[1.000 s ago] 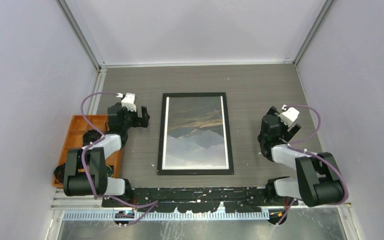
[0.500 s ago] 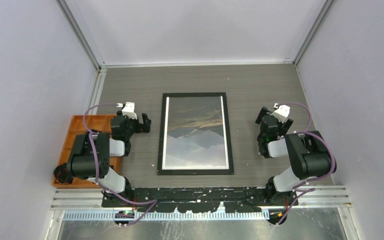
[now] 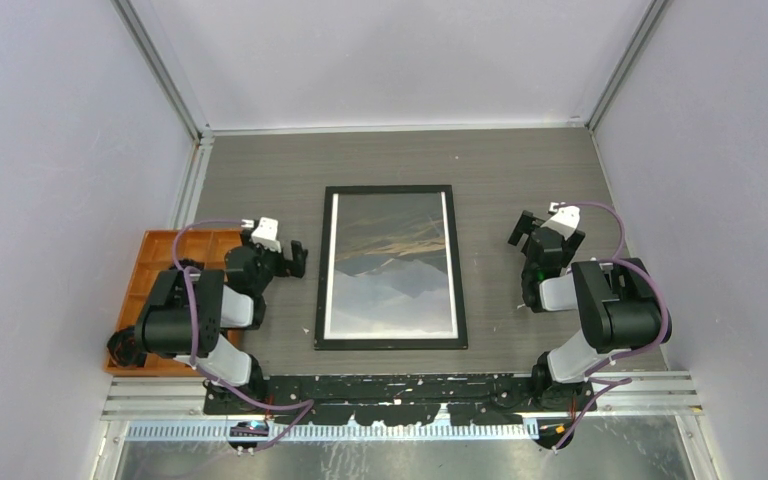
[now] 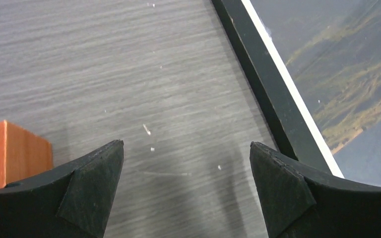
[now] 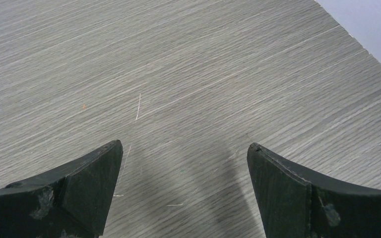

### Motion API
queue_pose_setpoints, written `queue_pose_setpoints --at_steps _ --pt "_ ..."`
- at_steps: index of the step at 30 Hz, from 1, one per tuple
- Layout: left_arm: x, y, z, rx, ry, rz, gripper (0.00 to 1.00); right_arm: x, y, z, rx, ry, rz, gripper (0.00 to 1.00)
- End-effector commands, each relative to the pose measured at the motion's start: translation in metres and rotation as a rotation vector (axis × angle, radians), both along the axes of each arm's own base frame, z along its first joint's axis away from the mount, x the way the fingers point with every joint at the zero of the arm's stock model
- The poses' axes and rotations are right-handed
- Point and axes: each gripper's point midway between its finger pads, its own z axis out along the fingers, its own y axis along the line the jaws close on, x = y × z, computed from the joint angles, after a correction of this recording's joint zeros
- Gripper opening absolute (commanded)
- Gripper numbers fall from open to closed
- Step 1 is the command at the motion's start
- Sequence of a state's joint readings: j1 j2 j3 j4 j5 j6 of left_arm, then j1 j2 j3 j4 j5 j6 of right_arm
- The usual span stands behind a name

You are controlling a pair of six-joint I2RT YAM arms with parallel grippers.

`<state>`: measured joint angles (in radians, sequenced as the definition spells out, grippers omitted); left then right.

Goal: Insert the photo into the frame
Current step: Reset both arms

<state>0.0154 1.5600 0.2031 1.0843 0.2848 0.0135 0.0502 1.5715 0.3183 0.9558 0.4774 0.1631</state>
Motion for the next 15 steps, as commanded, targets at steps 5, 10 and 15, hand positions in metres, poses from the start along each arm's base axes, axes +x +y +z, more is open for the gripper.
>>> queue_pose_setpoints --at_steps 5,10,15 --pt "0.043 0.031 0.029 -0.001 -0.020 0.183 1.00 0.011 0.000 0.020 0.004 -0.074 0.002 1.00" --pt "0.044 0.032 0.028 0.000 -0.017 0.185 1.00 0.011 0.000 0.020 0.004 -0.075 0.003 1.00" --pt "0.043 0.032 0.028 -0.001 -0.016 0.186 1.00 0.011 0.000 0.020 0.005 -0.075 0.003 1.00"
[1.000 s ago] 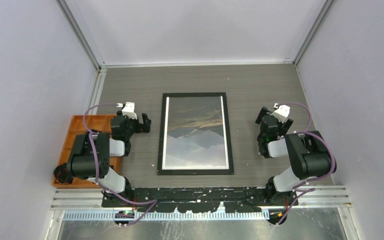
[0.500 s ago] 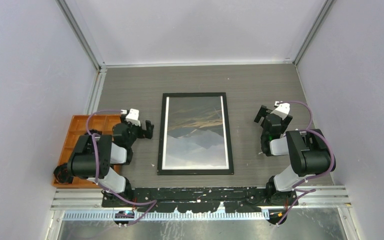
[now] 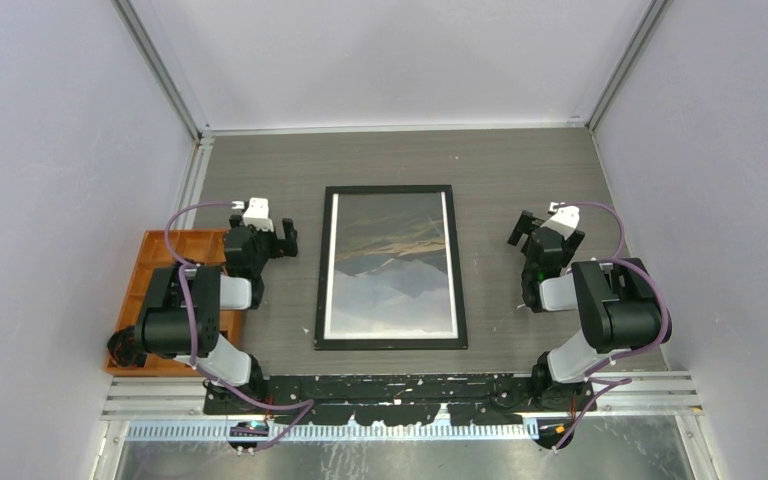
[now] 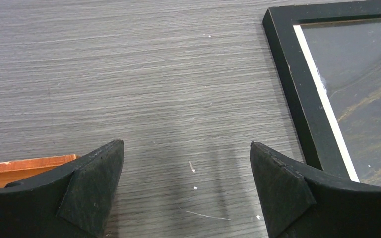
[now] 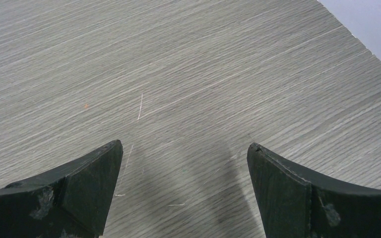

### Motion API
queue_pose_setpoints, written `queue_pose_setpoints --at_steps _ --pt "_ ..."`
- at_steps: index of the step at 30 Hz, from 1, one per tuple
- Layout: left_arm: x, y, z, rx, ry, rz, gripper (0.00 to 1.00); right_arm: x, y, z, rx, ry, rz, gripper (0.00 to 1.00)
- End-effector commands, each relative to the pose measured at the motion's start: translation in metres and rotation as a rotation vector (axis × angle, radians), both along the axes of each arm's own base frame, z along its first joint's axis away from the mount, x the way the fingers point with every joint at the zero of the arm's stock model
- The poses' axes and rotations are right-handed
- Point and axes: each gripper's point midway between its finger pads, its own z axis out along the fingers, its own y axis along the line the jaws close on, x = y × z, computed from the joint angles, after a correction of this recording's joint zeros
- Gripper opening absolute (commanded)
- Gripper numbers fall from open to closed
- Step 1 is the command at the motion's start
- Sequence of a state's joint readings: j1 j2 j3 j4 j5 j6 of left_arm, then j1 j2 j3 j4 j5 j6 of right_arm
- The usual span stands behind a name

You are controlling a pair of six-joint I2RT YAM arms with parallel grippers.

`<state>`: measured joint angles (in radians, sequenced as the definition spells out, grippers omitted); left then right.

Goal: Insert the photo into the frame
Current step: Reset both arms

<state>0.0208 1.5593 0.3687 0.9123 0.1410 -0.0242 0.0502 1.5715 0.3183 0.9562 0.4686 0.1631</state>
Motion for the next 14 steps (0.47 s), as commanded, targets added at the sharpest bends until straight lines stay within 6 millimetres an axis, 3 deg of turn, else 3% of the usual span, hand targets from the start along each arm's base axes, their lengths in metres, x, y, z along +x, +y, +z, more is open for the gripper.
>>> queue_pose_setpoints --at_steps 1,14 --pt "0.0040 0.0057 0.0092 -0.002 -0.031 0.031 1.00 0.0103 -0.0010 0.0200 0.003 -0.074 -0.005 1.00" --pt "0.0039 0.0051 0.0087 0.000 -0.027 0.031 1.00 0.0102 -0.0010 0.0200 0.003 -0.074 -0.005 1.00"
